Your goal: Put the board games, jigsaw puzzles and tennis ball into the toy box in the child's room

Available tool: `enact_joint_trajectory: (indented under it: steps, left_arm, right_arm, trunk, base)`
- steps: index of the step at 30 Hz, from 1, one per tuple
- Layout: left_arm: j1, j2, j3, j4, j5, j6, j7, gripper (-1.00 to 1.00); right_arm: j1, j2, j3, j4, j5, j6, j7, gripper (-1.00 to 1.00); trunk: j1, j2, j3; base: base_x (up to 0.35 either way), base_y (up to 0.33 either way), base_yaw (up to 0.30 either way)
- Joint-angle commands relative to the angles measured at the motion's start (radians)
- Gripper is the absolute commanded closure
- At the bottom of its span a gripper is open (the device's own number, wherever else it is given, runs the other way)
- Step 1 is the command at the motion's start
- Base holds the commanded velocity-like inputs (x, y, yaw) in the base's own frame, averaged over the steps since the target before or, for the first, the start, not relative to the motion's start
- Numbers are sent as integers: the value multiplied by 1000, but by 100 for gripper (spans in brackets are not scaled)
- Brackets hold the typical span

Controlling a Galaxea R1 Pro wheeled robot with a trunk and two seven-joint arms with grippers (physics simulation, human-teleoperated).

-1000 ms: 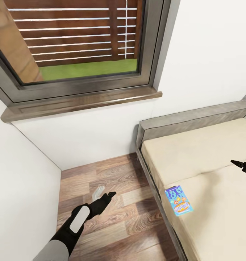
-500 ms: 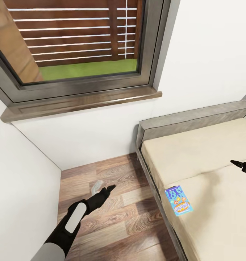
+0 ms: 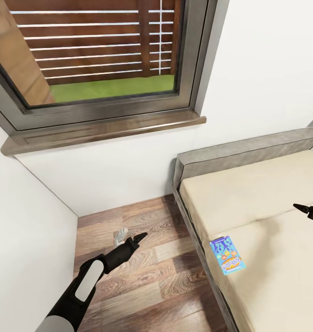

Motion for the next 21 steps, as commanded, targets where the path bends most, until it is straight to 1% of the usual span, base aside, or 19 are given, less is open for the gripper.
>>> enact_joint_trajectory:
  steps: [1, 3, 9, 11, 12, 14, 17, 19, 20, 21]
  left_arm:
    - [0, 0, 1, 0, 7, 7, 0, -100]
    - [1, 0, 0, -2, 7, 10, -8, -100]
    - [3, -1, -4, -7, 6, 27, -30, -100]
    - [3, -4, -6, -8, 4, 33, -35, -100]
    - [3, -4, -6, -8, 4, 33, -35, -100]
    - [1, -5, -14, -6, 3, 38, -37, -100]
    - [-1, -5, -21, -3, 2, 40, -38, -100]
    - [-3, -5, -39, 1, 1, 42, -40, -100]
    - [-3, -5, -39, 1, 1, 42, -40, -100]
    - [-4, -5, -46, 3, 2, 43, -40, -100]
  right_arm:
    - [-1, 0, -2, 0, -7, 9, 1, -100]
    - [-1, -1, -2, -1, -7, 9, 1, -100]
    - [0, -3, -2, -22, -8, 30, 2, -100]
    - [1, -4, -2, -44, -8, 65, 2, -100]
    - [1, -4, -2, -44, -8, 65, 2, -100]
    - [7, -4, -2, -72, -8, 106, 3, -100]
    - [12, -3, -3, -89, -8, 125, 4, -100]
    - [29, -2, -3, -132, -9, 156, 7, -100]
    - [29, -2, -3, -132, -9, 156, 7, -100]
    - [41, 0, -3, -157, -9, 167, 8, -100]
  trunk:
    - [0, 0, -1]
    - [0, 0, -1]
    - [23, -42, -19]
    - [31, -56, -26]
    - [34, -63, -29]
    - [42, -77, -35]
    - [54, -98, -44]
    - [61, -112, -51]
    - [65, -119, -54]
    - [69, -126, -57]
  base:
    - [0, 0, 0]
    - [0, 0, 0]
    - [0, 0, 0]
    - [0, 0, 0]
    - [0, 0, 0]
    - [0, 0, 0]
    - [0, 0, 0]
    - [0, 0, 0]
    - [0, 0, 0]
    - [0, 0, 0]
